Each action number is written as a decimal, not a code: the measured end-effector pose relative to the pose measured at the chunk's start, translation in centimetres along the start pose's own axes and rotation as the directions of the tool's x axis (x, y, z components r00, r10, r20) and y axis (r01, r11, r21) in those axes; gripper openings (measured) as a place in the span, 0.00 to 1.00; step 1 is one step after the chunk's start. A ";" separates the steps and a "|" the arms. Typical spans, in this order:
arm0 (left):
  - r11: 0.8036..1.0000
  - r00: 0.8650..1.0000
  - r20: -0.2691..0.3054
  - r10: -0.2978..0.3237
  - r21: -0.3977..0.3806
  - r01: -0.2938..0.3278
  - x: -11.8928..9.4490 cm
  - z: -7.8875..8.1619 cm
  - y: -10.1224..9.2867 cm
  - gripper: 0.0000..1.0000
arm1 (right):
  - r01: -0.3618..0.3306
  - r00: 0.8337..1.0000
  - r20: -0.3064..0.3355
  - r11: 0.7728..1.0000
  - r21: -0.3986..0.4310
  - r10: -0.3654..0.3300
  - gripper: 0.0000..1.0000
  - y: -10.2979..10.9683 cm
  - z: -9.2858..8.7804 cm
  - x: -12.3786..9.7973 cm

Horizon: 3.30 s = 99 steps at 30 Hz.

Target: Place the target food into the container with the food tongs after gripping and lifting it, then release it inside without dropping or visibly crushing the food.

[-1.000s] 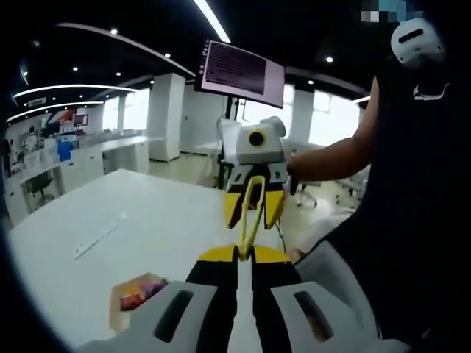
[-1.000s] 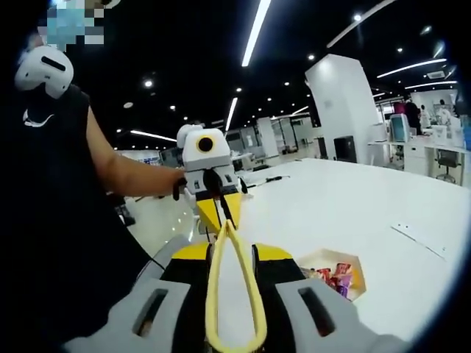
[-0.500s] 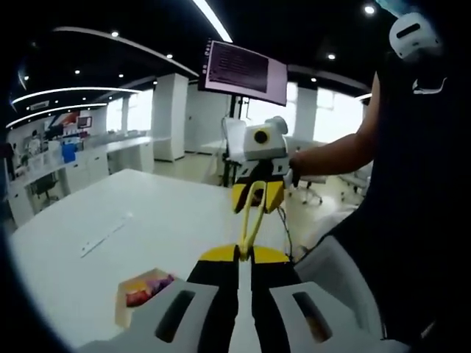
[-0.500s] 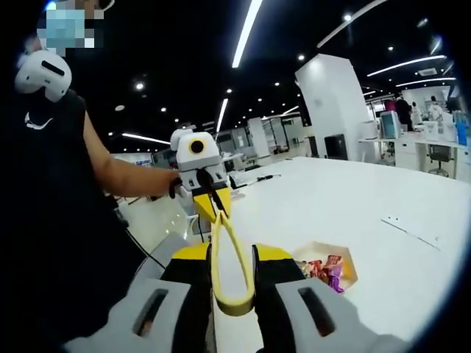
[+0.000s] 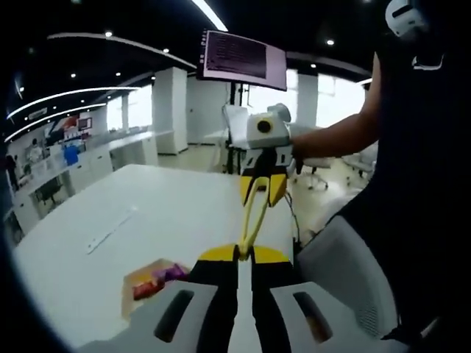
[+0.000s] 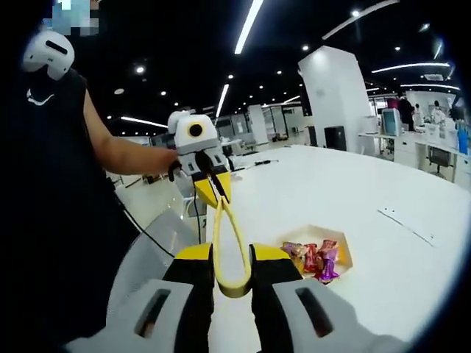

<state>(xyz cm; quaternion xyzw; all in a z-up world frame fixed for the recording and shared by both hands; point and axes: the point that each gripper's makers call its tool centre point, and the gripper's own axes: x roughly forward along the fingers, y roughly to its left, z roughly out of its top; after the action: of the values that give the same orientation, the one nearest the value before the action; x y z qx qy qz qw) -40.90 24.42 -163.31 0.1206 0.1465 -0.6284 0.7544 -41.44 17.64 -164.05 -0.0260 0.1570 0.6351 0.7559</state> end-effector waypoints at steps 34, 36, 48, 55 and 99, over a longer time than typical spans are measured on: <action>0.993 0.948 -0.308 0.086 0.098 -0.058 3.8 -17.0 1.4 0.01 | 0.026 0.968 -0.249 0.998 -0.060 -0.040 0.18 -2.9 -14.7 7.4; 0.994 0.945 -0.314 0.087 0.096 -0.060 4.1 -17.6 1.5 0.01 | 0.034 0.966 -0.253 0.998 -0.060 -0.048 0.18 -3.1 -15.4 7.6; 0.994 0.930 -0.357 0.090 0.095 -0.060 3.7 -20.8 2.3 0.02 | 0.053 0.958 -0.278 0.997 -0.063 -0.068 0.18 -4.1 -17.4 9.8; 0.993 0.925 -0.373 0.071 0.114 -0.031 3.9 -21.3 2.1 0.07 | 0.067 0.944 -0.321 0.996 -0.056 -0.082 0.18 -3.7 -18.9 9.7; 0.889 0.901 -0.005 0.433 -0.162 -0.429 -7.1 -10.3 5.8 0.99 | 0.543 0.828 -0.148 0.839 -0.030 -0.541 0.78 -5.3 -9.6 -9.0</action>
<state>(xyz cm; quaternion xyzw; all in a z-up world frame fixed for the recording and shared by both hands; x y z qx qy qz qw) -37.07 35.68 -170.27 0.0798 0.1541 -0.4335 0.8843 -39.57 5.79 -171.57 -0.1120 0.2040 0.3899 0.8910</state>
